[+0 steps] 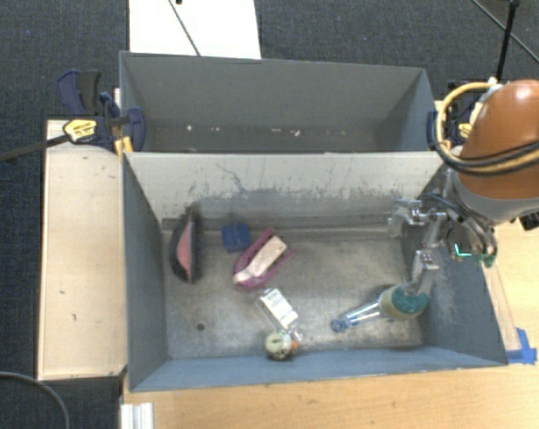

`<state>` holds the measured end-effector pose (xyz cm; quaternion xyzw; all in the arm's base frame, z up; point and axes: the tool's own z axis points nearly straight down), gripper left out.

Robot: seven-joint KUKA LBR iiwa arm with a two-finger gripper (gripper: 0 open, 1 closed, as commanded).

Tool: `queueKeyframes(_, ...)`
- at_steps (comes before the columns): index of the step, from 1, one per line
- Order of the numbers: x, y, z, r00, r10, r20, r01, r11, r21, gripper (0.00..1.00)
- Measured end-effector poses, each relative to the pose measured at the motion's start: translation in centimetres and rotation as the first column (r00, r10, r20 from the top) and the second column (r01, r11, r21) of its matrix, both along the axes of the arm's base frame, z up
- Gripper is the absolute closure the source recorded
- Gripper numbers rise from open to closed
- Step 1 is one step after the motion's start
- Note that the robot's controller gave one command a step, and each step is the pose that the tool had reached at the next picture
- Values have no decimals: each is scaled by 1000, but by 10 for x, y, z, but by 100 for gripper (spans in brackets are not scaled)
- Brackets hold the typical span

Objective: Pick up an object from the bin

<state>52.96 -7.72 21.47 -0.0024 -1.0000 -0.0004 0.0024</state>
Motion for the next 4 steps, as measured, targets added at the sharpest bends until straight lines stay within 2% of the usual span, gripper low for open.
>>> queueKeyframes(1, -37, -34, -134, 853, 522, 4, -522, 853, 0, 0)
queueKeyframes(2, -12, -70, -144, 947, 322, 11, -322, 947, -4, 0)
queueKeyframes(3, -12, -69, -144, 945, 326, 10, -326, 945, -3, 100)
queueKeyframes(4, -13, -38, -20, 957, 291, 14, -291, 957, -5, 100)
